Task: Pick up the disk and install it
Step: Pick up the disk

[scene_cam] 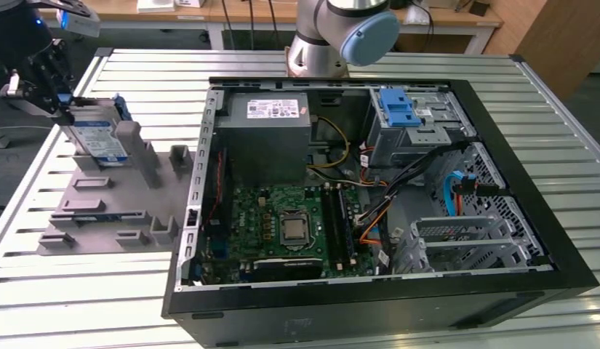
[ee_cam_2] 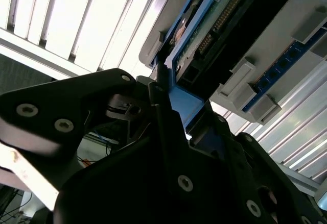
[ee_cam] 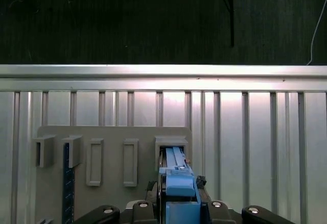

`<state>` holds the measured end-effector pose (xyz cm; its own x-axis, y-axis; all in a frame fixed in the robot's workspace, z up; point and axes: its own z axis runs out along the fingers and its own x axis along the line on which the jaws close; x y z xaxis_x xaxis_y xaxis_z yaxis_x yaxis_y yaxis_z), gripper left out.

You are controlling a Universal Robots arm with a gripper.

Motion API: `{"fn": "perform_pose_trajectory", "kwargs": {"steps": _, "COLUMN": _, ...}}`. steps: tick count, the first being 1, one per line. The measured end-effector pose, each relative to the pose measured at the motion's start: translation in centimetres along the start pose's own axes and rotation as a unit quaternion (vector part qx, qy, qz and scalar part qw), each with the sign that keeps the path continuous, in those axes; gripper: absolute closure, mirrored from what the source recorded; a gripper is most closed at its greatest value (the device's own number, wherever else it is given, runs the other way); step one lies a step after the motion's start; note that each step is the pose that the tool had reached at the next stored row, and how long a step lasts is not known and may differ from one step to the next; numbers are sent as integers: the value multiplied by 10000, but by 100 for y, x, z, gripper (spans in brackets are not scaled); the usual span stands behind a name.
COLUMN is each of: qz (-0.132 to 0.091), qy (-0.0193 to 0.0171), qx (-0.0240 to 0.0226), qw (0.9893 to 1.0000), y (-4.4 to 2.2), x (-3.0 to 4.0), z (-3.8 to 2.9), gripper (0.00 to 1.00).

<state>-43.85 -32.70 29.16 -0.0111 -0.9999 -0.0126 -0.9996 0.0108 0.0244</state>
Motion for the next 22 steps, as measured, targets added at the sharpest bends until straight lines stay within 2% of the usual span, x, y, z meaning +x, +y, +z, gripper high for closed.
{"fn": "perform_pose_trajectory", "kwargs": {"steps": 2, "qz": 0, "qy": 2, "qx": 2, "qw": 10000, "y": 0, "x": 0, "z": 11, "gripper": 62}}
{"fn": "perform_pose_trajectory", "kwargs": {"steps": 3, "qz": 0, "qy": 3, "qx": 2, "qw": 10000, "y": -1, "x": 0, "z": 19, "gripper": 56}}
{"fn": "perform_pose_trajectory", "kwargs": {"steps": 9, "qz": 1, "qy": 10, "qx": 1, "qw": 10000, "y": 0, "x": 0, "z": 36, "gripper": 56}}
{"fn": "perform_pose_trajectory", "kwargs": {"steps": 11, "qz": 1, "qy": 10, "qx": 2, "qw": 10000, "y": 0, "x": 0, "z": 37, "gripper": 58}}
{"fn": "perform_pose_trajectory", "kwargs": {"steps": 12, "qz": 1, "qy": 10, "qx": 2, "qw": 10000, "y": -1, "x": 0, "z": 37, "gripper": 64}}
{"fn": "perform_pose_trajectory", "kwargs": {"steps": 17, "qz": 1, "qy": 10, "qx": 2, "qw": 10000, "y": -1, "x": 0, "z": 37, "gripper": 64}}
{"fn": "perform_pose_trajectory", "kwargs": {"steps": 22, "qz": 1, "qy": 10, "qx": 3, "qw": 10000, "y": 0, "x": 0, "z": 6, "gripper": 64}}
